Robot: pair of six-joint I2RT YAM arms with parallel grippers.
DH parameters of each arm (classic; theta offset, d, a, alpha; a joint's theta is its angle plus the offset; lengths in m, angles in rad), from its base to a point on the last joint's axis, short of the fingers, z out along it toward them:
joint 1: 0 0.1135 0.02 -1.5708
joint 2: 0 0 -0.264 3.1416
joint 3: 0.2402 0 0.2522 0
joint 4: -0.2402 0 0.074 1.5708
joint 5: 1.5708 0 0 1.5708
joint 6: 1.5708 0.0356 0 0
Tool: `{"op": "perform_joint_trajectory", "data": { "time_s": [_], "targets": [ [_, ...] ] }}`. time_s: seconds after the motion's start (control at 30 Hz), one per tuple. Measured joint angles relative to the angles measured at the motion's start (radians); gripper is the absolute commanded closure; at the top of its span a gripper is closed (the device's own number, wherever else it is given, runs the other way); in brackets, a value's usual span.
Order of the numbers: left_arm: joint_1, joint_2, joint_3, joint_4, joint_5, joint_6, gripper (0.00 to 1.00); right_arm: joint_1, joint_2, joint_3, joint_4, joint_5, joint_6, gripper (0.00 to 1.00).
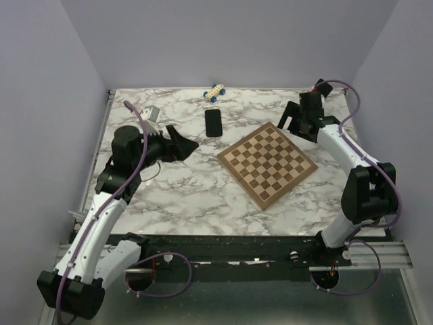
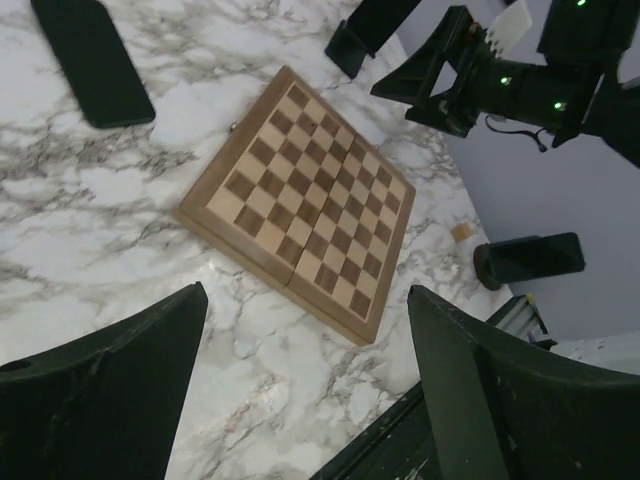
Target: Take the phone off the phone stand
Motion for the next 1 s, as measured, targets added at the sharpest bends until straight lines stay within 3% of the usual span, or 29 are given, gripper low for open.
{"op": "perform_joint_trajectory", "data": {
  "time_s": [0.23, 0.33, 0.5, 0.63, 0.8, 1.0],
  "targets": [
    [-0.071, 0.227, 0.407, -0.016, -0.010, 0.007, 0.10, -0.163, -0.037, -0.005, 0.000, 0.000, 0.112, 0.00],
    [-0.074, 0.253, 0.495, -0.017, -0.042, 0.051, 0.10, -0.241, -0.051, -0.026, 0.022, -0.005, 0.166, 0.00],
    [-0.066, 0.226, 0.445, -0.005, -0.057, 0.109, 0.10, -0.310, -0.063, -0.056, 0.124, 0.031, 0.171, 0.00],
    [-0.064, 0.215, 0.349, -0.013, -0.045, 0.122, 0.10, -0.332, -0.034, 0.021, 0.164, 0.037, 0.172, 0.00],
    [-0.064, 0.222, 0.336, -0.005, 0.016, 0.110, 0.10, -0.410, 0.062, 0.147, 0.291, -0.037, 0.165, 0.00],
    [-0.064, 0.209, 0.336, 0.016, 0.049, 0.106, 0.10, -0.489, 0.204, 0.167, 0.479, -0.207, 0.130, 0.04]
  ]
}}
